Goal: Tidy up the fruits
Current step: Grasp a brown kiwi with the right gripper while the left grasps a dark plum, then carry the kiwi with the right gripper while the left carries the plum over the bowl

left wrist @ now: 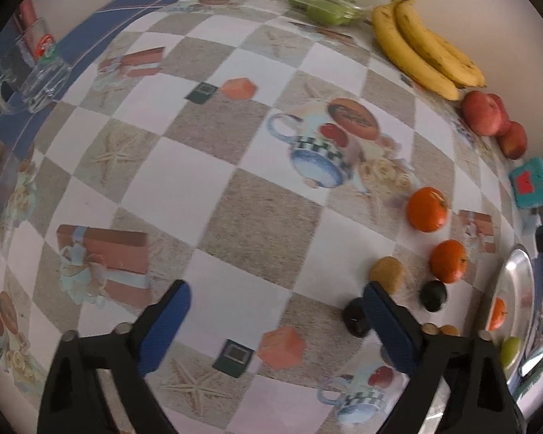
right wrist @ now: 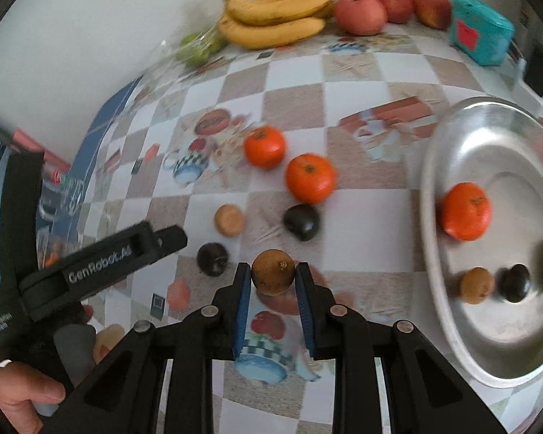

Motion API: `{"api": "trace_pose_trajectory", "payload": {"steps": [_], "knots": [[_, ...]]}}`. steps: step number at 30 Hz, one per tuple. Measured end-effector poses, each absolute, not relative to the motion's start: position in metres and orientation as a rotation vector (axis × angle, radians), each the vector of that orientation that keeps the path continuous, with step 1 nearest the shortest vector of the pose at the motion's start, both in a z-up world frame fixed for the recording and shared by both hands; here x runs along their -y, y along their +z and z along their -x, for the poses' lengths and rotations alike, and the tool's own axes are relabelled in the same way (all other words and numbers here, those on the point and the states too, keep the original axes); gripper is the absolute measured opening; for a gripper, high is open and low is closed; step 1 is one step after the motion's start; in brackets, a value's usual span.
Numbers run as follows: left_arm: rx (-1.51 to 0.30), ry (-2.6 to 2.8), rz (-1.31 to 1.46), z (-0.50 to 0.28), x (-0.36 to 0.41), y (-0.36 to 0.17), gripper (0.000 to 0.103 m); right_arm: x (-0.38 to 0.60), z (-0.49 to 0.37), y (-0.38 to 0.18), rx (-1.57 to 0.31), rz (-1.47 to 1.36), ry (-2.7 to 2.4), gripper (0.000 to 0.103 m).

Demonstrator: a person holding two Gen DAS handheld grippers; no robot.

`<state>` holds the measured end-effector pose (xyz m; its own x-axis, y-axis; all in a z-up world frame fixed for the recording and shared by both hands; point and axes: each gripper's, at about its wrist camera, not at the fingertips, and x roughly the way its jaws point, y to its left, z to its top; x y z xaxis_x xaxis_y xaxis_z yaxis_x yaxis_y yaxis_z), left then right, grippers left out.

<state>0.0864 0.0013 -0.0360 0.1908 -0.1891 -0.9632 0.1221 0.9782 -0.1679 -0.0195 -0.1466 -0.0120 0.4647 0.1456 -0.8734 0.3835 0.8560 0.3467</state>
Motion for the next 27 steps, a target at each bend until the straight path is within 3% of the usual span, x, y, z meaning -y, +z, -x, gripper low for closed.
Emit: {"api": "trace_pose_trajectory", "payload": {"steps": [10, 12, 15, 21, 25, 27], "knots": [[-1.379, -0.376, 0.001, -0.072, 0.031, -0.035, 0.062, 0.167, 0.031, -0.004, -1.055, -0.599, -0.19, 0.026], [-1.39, -0.401, 0.006, -0.072, 0.034, -0.037, 0.061, 0.169, 0.032, -0.003, -1.055, -0.603, -0.191, 0.026], [-1.389, -0.412, -0.016, -0.071, 0.039, -0.038, 0.05, 0.169, 0.033, -0.004, -1.058, -0.606, -0.194, 0.026], [-1.404, -0.426, -0.017, -0.074, 0.045, -0.043, 0.043, 0.169, 0.034, -0.003, -1.054, -0.61, -0.192, 0.026], [-1.405, -0.441, 0.002, -0.072, 0.043, -0.041, 0.029, 0.17, 0.034, -0.002, -1.049, -0.615, -0.192, 0.026], [-1.401, -0.442, 0.002, -0.072, 0.044, -0.04, 0.028, 0.17, 0.035, -0.001, -1.047, -0.618, -0.192, 0.026]]}}
